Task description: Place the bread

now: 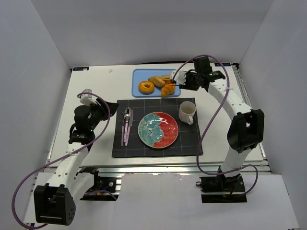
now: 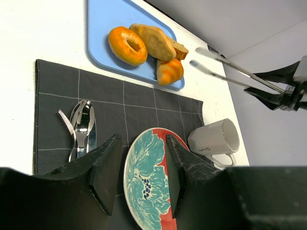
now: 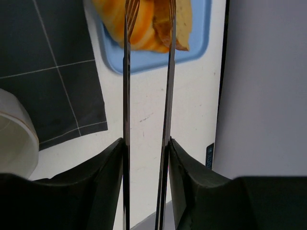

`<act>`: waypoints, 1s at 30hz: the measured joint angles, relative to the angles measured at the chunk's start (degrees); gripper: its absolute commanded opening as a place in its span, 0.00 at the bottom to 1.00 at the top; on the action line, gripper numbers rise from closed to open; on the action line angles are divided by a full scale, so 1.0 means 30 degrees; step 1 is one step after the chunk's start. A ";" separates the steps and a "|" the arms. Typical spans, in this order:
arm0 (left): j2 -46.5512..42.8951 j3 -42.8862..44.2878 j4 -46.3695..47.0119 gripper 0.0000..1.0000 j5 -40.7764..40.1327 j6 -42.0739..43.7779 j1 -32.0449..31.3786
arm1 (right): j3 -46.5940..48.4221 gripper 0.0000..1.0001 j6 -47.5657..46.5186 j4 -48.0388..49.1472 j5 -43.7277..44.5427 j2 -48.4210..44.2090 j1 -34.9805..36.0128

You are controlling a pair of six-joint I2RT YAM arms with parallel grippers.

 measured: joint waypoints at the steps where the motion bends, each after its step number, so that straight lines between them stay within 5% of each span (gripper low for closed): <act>1: -0.0022 0.0000 -0.0022 0.51 -0.0015 -0.0007 0.0007 | -0.0138 0.43 -0.0619 -0.0015 0.0153 0.0000 0.0211; 15: -0.0022 0.0000 -0.0015 0.51 -0.0036 0.0007 0.0007 | -0.0474 0.44 -0.6142 -0.1078 0.2193 0.0051 0.0838; 30: -0.0022 -0.0066 -0.0029 0.51 -0.0044 0.0000 0.0007 | -0.0525 0.49 -0.7643 -0.0984 0.2667 0.0947 0.1056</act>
